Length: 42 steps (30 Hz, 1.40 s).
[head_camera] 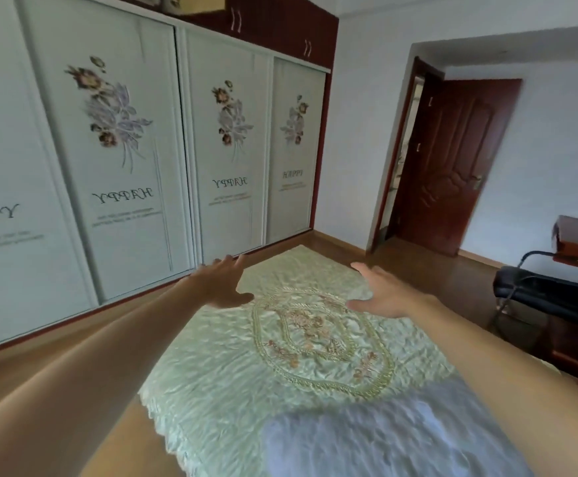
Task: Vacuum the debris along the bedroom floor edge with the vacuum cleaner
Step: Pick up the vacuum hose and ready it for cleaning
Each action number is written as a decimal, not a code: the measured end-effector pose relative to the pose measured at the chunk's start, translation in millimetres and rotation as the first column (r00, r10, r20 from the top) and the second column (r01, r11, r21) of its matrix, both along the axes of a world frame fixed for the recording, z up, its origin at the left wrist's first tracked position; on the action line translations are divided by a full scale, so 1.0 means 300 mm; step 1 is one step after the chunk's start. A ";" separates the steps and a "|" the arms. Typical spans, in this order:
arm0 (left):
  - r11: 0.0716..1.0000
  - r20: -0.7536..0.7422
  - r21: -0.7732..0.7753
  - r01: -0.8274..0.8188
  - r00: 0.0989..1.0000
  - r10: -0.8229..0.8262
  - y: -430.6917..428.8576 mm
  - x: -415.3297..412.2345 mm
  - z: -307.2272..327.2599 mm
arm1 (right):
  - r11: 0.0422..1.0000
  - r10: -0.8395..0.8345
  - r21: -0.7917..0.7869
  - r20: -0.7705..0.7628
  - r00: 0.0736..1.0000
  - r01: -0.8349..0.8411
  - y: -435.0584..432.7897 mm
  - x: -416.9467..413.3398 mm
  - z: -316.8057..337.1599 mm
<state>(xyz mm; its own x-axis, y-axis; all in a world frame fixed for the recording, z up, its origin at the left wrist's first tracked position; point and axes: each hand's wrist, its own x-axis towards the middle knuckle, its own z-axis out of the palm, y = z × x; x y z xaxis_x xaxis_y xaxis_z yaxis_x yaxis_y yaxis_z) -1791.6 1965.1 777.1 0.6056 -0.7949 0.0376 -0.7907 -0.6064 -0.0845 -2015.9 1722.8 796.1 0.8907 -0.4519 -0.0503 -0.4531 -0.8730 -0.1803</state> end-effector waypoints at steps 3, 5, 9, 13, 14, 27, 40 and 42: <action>0.997 -0.021 0.008 -0.077 0.997 0.077 0.202 0.095 -0.006 | 0.997 0.075 -0.006 -0.017 0.997 -0.075 0.146 0.154 0.002; 0.992 -0.028 0.007 -0.123 0.992 0.123 0.335 0.154 -0.004 | 0.991 0.132 -0.022 -0.017 0.991 -0.132 0.249 0.251 -0.002; 0.980 -0.027 -0.005 -0.200 0.979 0.200 0.575 0.251 0.004 | 0.976 0.212 -0.042 -0.008 0.977 -0.212 0.440 0.427 -0.006; 0.965 -0.043 0.009 -0.262 0.964 0.263 0.787 0.302 -0.010 | 0.961 0.274 -0.039 -0.014 0.962 -0.274 0.618 0.570 -0.016; 0.961 -0.045 0.016 -0.277 0.960 0.278 0.837 0.309 -0.018 | 0.957 0.289 -0.032 -0.014 0.957 -0.290 0.660 0.602 -0.021; 0.877 -0.082 0.056 -0.478 0.873 0.481 1.223 0.408 -0.092 | 0.885 0.466 0.021 -0.048 0.883 -0.466 1.014 0.954 -0.083; 0.774 -0.099 0.118 -0.622 0.768 0.632 1.251 0.544 -0.175 | 0.797 0.604 0.079 -0.069 0.794 -0.599 1.062 1.271 -0.225; 0.759 -0.101 0.135 -0.636 0.754 0.650 1.239 0.556 -0.203 | 0.784 0.620 0.066 -0.094 0.779 -0.617 1.043 1.317 -0.267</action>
<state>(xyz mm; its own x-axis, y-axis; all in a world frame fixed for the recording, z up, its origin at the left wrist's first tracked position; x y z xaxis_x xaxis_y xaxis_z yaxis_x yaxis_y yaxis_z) -1624.8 2336.9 716.0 0.9685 -0.2116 -0.1316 -0.2238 -0.9708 -0.0858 -1620.7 2035.7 715.9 0.9666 0.1976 -0.1634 0.1647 -0.9669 -0.1947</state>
